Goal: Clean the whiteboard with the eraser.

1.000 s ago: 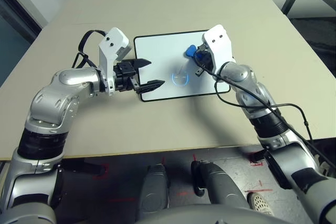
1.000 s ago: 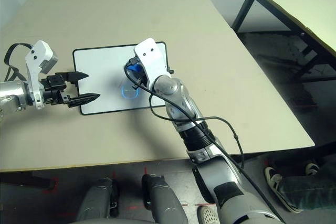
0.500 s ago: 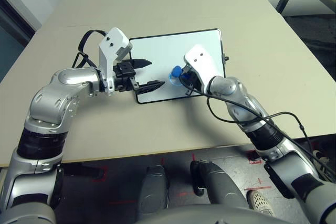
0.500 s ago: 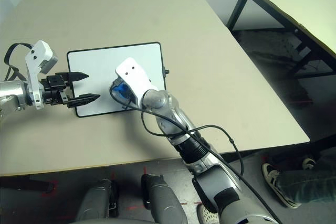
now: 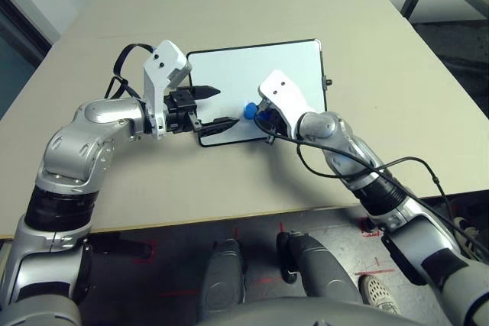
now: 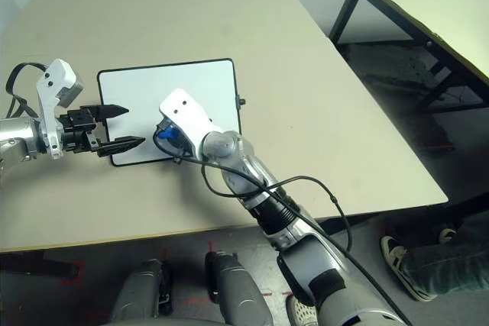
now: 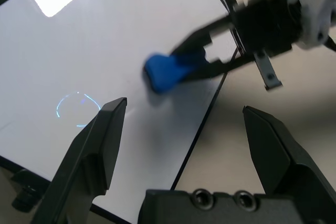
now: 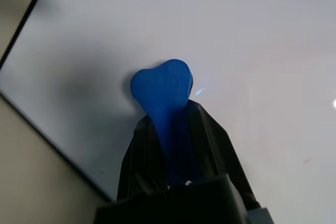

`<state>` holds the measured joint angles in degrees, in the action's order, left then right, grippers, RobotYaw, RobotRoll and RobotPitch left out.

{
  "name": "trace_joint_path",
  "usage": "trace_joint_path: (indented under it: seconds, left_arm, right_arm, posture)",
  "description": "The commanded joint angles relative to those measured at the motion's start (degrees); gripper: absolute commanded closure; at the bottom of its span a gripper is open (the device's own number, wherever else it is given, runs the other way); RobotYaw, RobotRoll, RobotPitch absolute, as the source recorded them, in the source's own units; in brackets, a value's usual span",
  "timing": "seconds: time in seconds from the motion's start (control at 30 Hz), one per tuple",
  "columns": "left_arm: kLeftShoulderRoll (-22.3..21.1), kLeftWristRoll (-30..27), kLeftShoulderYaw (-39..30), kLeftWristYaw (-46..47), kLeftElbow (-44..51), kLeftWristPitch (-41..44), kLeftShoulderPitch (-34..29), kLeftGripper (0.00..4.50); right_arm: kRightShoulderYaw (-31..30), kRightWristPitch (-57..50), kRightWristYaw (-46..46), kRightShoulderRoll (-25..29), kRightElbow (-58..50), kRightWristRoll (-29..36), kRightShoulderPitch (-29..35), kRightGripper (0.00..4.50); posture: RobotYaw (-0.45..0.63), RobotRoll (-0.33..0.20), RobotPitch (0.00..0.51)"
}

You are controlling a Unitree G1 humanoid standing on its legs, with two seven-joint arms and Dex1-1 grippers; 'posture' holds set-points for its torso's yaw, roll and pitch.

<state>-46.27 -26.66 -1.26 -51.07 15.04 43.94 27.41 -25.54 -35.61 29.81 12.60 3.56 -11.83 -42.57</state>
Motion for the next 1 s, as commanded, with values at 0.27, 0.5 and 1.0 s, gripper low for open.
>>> trace_joint_path:
  seconds: [0.27,0.5,1.0]
  left_arm:
    - [-0.01,0.29,0.66,-0.02,-0.49,0.06,-0.52,0.0]
    - [-0.06,-0.01,0.54,0.27,0.0,0.55,-0.61,0.0]
    - [0.36,-0.3,0.64,0.82,0.76,1.56,-0.25,0.0]
  right_arm:
    - [-1.75,-3.21,1.26,-0.06,-1.54,-0.83,2.76,3.72]
    - [-5.92,-5.13,5.35,0.51,-2.71,-1.03,4.5,3.72]
    - [0.91,2.82,-1.42,-5.16,4.56,-0.37,-4.5,3.72]
  posture:
    - [0.09,0.0,0.177]
    - [0.09,0.0,0.178]
    - [0.09,0.0,0.174]
